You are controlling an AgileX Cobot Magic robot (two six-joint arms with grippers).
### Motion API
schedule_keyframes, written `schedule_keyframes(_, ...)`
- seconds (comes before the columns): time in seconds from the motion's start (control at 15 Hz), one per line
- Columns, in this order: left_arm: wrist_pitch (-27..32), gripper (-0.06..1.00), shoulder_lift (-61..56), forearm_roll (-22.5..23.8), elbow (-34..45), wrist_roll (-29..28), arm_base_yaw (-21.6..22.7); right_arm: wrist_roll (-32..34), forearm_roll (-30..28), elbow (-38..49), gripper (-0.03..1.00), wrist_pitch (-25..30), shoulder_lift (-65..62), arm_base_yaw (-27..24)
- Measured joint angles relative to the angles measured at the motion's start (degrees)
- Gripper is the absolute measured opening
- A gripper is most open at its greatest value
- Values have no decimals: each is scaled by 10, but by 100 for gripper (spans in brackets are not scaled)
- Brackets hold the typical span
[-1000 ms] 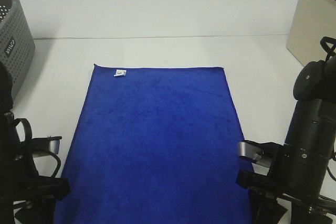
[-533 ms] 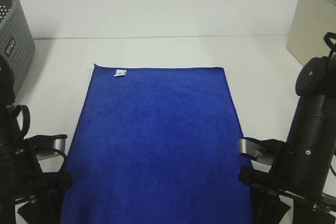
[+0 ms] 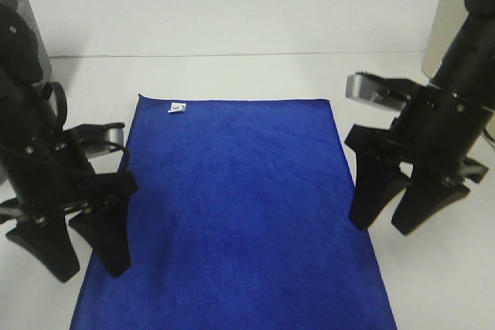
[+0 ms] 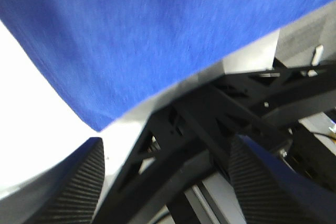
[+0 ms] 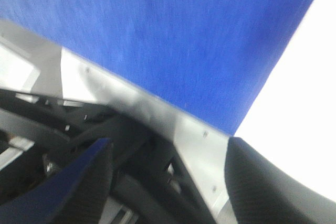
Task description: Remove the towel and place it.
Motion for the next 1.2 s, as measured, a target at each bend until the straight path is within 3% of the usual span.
schedule_keyframes(0.13, 1, 64, 1, 56, -74, -29, 0, 14, -10, -65, 62, -7, -1, -9)
schedule_keyframes(0.2, 1, 64, 1, 104, -119, -52, 0, 27, -10, -95, 62, -19, -1, -25)
schedule_keyframes(0.33, 2, 64, 1, 201, -199, -97, 2, 34, -9, -155, 62, -37, 2, -83)
schedule_keyframes(0.47, 1, 64, 1, 248, -260, -115, 28, 37, -9, -209, 62, -42, 14, -133)
schedule_keyframes(0.73, 1, 64, 33, 256, -341, -117, 107, 90, -62, -267, 64, -45, 51, -147)
schedule_keyframes(0.93, 1, 64, 89, 242, -390, -117, 127, 101, -85, -334, 64, -40, 103, -147)
schedule_keyframes(1.07, -1, 64, 147, 202, -441, -102, 127, 75, -67, -406, 64, -17, 165, -147)
schedule_keyframes(1.2, -3, 64, 189, 159, -482, -88, 127, 68, -64, -422, 64, -13, 189, -147)
